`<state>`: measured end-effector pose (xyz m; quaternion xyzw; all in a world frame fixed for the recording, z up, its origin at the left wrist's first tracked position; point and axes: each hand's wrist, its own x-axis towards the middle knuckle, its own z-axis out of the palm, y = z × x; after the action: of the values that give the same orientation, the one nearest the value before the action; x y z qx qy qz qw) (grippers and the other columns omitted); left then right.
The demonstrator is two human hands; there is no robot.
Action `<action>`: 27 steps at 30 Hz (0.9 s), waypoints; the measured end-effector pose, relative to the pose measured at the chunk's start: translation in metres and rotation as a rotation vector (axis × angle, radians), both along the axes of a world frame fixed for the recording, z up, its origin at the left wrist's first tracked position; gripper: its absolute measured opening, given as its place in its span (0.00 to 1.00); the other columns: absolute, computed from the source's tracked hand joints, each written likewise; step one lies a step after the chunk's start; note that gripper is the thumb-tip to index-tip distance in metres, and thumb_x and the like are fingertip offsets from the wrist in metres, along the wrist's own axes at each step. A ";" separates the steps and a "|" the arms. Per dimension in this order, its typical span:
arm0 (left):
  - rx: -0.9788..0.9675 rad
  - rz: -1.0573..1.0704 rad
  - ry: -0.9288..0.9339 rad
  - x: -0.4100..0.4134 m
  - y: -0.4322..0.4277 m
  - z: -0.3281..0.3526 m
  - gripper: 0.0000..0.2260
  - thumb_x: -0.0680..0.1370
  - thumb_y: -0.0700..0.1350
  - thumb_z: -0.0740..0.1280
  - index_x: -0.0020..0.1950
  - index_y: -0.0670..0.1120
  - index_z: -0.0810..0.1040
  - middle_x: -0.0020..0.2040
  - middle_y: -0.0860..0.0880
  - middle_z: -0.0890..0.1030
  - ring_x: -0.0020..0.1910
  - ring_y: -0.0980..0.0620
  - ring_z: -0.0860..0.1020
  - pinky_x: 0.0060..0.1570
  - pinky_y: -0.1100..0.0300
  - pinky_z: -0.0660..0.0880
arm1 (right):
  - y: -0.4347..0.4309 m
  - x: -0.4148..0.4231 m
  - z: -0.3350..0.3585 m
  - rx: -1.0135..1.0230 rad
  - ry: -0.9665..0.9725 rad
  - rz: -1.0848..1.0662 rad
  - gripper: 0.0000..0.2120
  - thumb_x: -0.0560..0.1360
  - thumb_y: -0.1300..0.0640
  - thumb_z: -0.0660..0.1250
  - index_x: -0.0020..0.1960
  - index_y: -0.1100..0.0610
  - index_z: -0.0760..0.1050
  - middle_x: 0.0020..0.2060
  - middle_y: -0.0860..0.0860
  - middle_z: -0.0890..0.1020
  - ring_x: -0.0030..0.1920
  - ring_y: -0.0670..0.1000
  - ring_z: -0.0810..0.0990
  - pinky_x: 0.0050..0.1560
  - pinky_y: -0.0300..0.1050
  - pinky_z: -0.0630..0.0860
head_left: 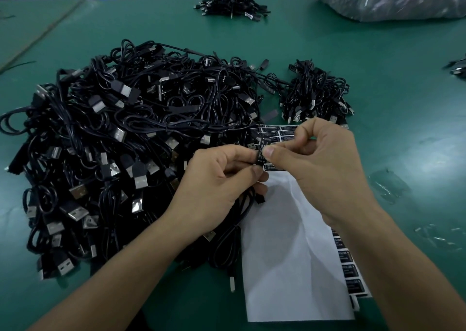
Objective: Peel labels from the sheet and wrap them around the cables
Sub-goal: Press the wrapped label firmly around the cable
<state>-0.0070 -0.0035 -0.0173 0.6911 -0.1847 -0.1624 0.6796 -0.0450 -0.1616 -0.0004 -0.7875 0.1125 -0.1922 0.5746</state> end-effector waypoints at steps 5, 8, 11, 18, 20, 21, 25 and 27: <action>0.007 -0.005 -0.021 0.000 0.000 0.001 0.08 0.77 0.34 0.70 0.48 0.46 0.84 0.39 0.46 0.87 0.37 0.50 0.86 0.38 0.65 0.79 | -0.001 0.000 0.000 -0.002 0.018 0.000 0.18 0.65 0.57 0.78 0.35 0.50 0.67 0.32 0.49 0.85 0.38 0.52 0.85 0.48 0.64 0.82; 0.006 -0.005 -0.020 -0.001 0.000 0.001 0.08 0.77 0.33 0.70 0.48 0.45 0.84 0.39 0.46 0.87 0.36 0.51 0.86 0.38 0.66 0.79 | 0.000 0.000 0.000 0.014 0.027 -0.008 0.17 0.61 0.53 0.77 0.34 0.49 0.67 0.33 0.50 0.86 0.41 0.58 0.85 0.48 0.64 0.81; 0.002 -0.004 -0.008 -0.001 -0.001 0.001 0.07 0.77 0.33 0.70 0.49 0.44 0.84 0.40 0.46 0.87 0.36 0.51 0.86 0.38 0.66 0.79 | 0.001 0.000 0.001 0.021 0.031 -0.011 0.16 0.61 0.52 0.76 0.33 0.48 0.67 0.33 0.50 0.86 0.42 0.60 0.85 0.48 0.65 0.81; -0.002 0.000 -0.003 0.000 -0.001 0.000 0.06 0.77 0.33 0.70 0.49 0.43 0.83 0.40 0.46 0.87 0.36 0.50 0.86 0.38 0.66 0.79 | 0.002 0.001 0.002 0.009 0.030 -0.012 0.13 0.61 0.52 0.76 0.32 0.43 0.70 0.34 0.52 0.86 0.42 0.61 0.84 0.47 0.66 0.81; -0.006 -0.002 -0.008 0.000 -0.001 -0.001 0.06 0.77 0.33 0.70 0.49 0.44 0.83 0.39 0.46 0.87 0.36 0.51 0.85 0.38 0.65 0.79 | 0.002 0.001 0.002 0.014 0.032 -0.013 0.13 0.60 0.52 0.76 0.32 0.44 0.70 0.34 0.54 0.86 0.40 0.62 0.84 0.46 0.66 0.80; -0.008 -0.002 -0.011 0.000 -0.001 -0.001 0.07 0.77 0.33 0.70 0.49 0.44 0.84 0.39 0.47 0.87 0.36 0.51 0.85 0.37 0.65 0.79 | 0.002 0.001 0.002 0.020 0.033 -0.014 0.13 0.60 0.52 0.76 0.32 0.44 0.71 0.35 0.55 0.86 0.40 0.63 0.83 0.45 0.66 0.80; -0.009 -0.004 -0.020 -0.001 -0.001 -0.001 0.08 0.77 0.33 0.70 0.48 0.45 0.84 0.39 0.46 0.87 0.35 0.51 0.85 0.37 0.65 0.79 | 0.002 0.001 0.002 0.038 0.044 -0.014 0.13 0.60 0.52 0.76 0.32 0.44 0.71 0.35 0.57 0.85 0.34 0.55 0.79 0.43 0.64 0.79; -0.015 -0.002 -0.014 -0.001 -0.001 -0.001 0.07 0.77 0.33 0.71 0.48 0.45 0.84 0.39 0.46 0.87 0.35 0.51 0.85 0.37 0.65 0.79 | 0.002 0.002 0.002 0.036 0.046 -0.016 0.13 0.60 0.52 0.76 0.32 0.44 0.71 0.35 0.55 0.85 0.35 0.55 0.80 0.43 0.64 0.79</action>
<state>-0.0076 -0.0043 -0.0181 0.6869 -0.1916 -0.1567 0.6833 -0.0433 -0.1596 0.0016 -0.7803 0.1354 -0.1763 0.5846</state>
